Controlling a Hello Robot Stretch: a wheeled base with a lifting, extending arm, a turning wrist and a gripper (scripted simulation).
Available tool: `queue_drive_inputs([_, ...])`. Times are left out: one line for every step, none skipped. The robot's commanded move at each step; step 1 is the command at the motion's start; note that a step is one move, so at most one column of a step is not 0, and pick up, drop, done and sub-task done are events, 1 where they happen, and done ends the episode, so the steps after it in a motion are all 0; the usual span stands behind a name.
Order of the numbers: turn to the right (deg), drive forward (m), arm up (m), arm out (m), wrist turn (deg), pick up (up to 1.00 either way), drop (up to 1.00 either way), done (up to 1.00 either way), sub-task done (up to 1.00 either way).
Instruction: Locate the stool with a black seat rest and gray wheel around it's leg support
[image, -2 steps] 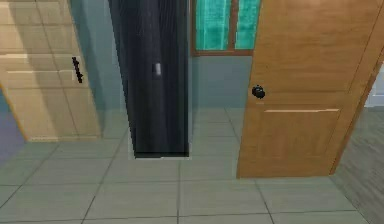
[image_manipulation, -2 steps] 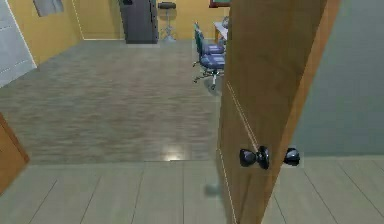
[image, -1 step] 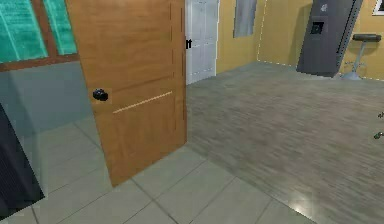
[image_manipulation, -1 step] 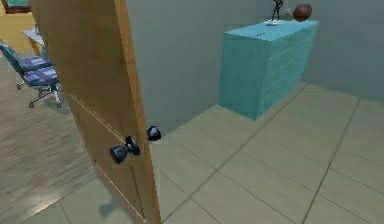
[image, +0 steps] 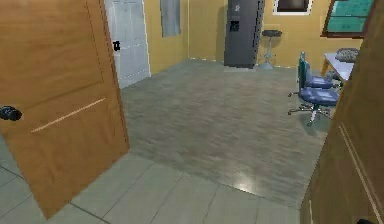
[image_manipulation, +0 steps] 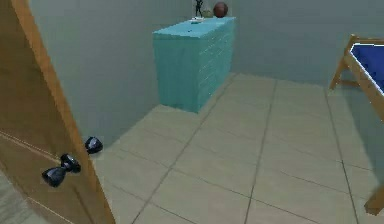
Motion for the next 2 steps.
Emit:
queue_drive_inputs([0.0,0.85,0.00,0.00,0.0,0.00,0.00,0.00,0.00])
queue_drive_inputs([24.0,0.00,0.00,0.00,0.0,0.00,0.00,0.00,0.00])
